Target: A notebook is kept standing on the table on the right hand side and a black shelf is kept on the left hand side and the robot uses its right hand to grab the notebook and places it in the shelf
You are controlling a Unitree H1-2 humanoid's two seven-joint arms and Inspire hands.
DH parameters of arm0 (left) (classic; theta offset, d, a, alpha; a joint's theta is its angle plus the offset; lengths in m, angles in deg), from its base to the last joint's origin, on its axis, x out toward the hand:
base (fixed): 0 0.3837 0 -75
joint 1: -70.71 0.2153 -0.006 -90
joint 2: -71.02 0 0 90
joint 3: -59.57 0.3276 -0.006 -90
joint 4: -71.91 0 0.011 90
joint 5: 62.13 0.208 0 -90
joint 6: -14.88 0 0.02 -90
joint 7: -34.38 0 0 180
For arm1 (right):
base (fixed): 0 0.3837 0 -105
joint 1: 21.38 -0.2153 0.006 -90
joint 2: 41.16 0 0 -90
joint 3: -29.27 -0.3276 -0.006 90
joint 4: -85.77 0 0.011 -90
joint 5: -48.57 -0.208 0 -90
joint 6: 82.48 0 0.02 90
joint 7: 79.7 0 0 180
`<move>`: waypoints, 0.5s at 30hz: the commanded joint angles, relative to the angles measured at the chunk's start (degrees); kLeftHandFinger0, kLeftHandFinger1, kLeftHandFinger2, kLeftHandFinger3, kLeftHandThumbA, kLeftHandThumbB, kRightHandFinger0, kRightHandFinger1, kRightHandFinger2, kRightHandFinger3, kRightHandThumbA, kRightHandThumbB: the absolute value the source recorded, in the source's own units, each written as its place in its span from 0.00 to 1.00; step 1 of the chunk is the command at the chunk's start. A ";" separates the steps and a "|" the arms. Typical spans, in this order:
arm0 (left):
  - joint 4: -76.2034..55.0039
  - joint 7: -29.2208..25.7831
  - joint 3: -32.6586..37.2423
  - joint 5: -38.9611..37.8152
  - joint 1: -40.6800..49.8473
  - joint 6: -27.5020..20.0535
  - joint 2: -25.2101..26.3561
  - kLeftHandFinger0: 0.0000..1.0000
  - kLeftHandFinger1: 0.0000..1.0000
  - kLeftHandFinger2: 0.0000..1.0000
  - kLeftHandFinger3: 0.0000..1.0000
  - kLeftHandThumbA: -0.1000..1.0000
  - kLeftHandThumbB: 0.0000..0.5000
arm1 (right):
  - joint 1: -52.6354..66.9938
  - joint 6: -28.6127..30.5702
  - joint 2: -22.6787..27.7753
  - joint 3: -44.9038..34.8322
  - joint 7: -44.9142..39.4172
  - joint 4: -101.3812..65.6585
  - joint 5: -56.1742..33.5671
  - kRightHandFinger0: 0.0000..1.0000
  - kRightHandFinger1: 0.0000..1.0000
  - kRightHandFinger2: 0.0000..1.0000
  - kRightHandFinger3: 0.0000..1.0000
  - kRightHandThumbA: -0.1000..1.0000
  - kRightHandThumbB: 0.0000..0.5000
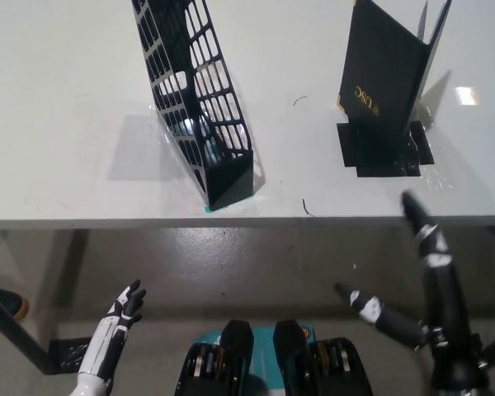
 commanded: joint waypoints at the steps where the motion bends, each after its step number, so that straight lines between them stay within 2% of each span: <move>1: -0.83 -0.11 0.39 1.06 -0.65 -3.32 0.74 1.00 1.00 1.00 1.00 1.00 0.32 | -6.75 -3.27 -0.60 -3.02 2.51 -4.39 5.17 1.00 1.00 1.00 1.00 1.00 0.57; 4: -0.41 0.08 0.08 0.51 -0.74 -4.02 0.72 1.00 1.00 1.00 1.00 1.00 0.28 | -11.73 -7.35 -1.24 -5.45 3.53 -2.85 5.54 1.00 1.00 1.00 1.00 1.00 0.68; 7: -0.27 0.10 0.11 0.75 -0.80 -4.11 0.81 1.00 1.00 1.00 1.00 1.00 0.28 | -16.50 -11.26 -0.82 -7.49 3.93 0.14 5.90 1.00 1.00 1.00 1.00 1.00 0.66; 10: -0.53 0.04 0.07 0.67 -0.52 -4.02 0.50 1.00 1.00 1.00 1.00 1.00 0.27 | -21.73 -9.81 0.90 -9.61 6.00 8.75 4.66 1.00 1.00 1.00 1.00 1.00 0.66; 15: -0.26 -0.13 0.30 1.39 -0.48 -4.61 0.52 1.00 1.00 1.00 1.00 1.00 0.25 | -27.60 -7.70 2.03 -11.75 9.16 18.68 3.69 1.00 1.00 1.00 1.00 1.00 0.73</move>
